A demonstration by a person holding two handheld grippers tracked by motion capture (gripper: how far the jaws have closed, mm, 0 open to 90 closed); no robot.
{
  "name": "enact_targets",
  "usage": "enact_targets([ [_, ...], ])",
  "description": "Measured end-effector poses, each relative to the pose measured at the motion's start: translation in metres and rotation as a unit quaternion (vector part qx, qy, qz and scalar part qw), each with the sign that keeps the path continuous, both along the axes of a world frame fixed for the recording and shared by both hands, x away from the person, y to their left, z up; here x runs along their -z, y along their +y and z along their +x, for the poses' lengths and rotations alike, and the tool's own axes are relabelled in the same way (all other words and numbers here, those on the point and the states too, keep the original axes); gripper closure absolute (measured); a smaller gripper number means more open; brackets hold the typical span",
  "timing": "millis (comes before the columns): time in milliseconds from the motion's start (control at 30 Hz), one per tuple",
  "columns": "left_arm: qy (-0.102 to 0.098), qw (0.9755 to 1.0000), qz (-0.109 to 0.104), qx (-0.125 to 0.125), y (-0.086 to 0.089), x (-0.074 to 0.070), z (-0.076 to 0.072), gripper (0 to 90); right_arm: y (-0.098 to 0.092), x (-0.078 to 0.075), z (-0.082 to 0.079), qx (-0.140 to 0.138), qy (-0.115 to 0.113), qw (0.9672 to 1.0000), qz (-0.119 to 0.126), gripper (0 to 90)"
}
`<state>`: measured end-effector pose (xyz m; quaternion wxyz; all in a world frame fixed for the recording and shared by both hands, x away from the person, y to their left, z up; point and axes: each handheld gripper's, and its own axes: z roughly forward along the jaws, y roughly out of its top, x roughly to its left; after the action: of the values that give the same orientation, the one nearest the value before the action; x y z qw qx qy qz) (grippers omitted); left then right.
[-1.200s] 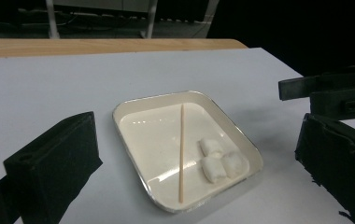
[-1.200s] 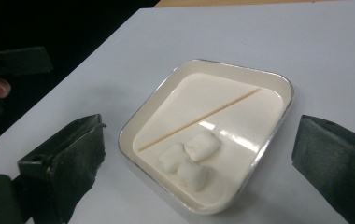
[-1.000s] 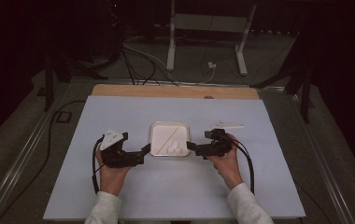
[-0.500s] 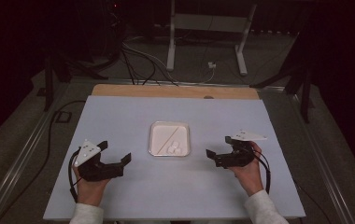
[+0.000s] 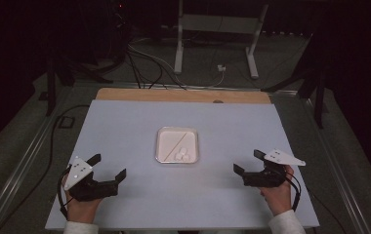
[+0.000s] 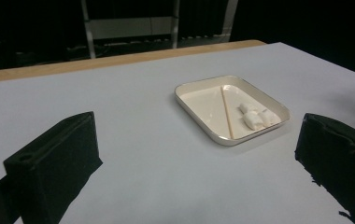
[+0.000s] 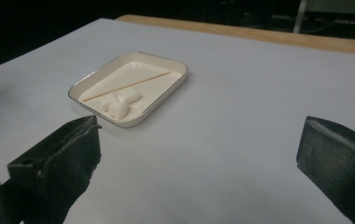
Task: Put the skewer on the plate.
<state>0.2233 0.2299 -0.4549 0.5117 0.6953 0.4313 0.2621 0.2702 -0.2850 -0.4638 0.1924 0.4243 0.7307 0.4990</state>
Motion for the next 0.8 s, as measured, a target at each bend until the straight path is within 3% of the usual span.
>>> enact_targets([
  [233, -0.009, 0.9999, 0.001, -0.007, 0.003, 0.003, -0.005, 0.7, -0.018, 0.011, -0.012, 0.022, -0.015, 0.9996, 0.004, 0.0],
  [433, -0.01, 0.9999, 0.004, -0.011, 0.003, 0.007, -0.007, 0.7, -0.03, 0.011, -0.018, 0.038, -0.031, 0.9986, 0.018, 0.0],
  [800, -0.012, 0.9993, -0.008, -0.034, 0.011, 0.014, -0.01, 0.8, -0.035, 0.01, -0.024, 0.037, -0.052, 0.9979, 0.005, 0.0],
])
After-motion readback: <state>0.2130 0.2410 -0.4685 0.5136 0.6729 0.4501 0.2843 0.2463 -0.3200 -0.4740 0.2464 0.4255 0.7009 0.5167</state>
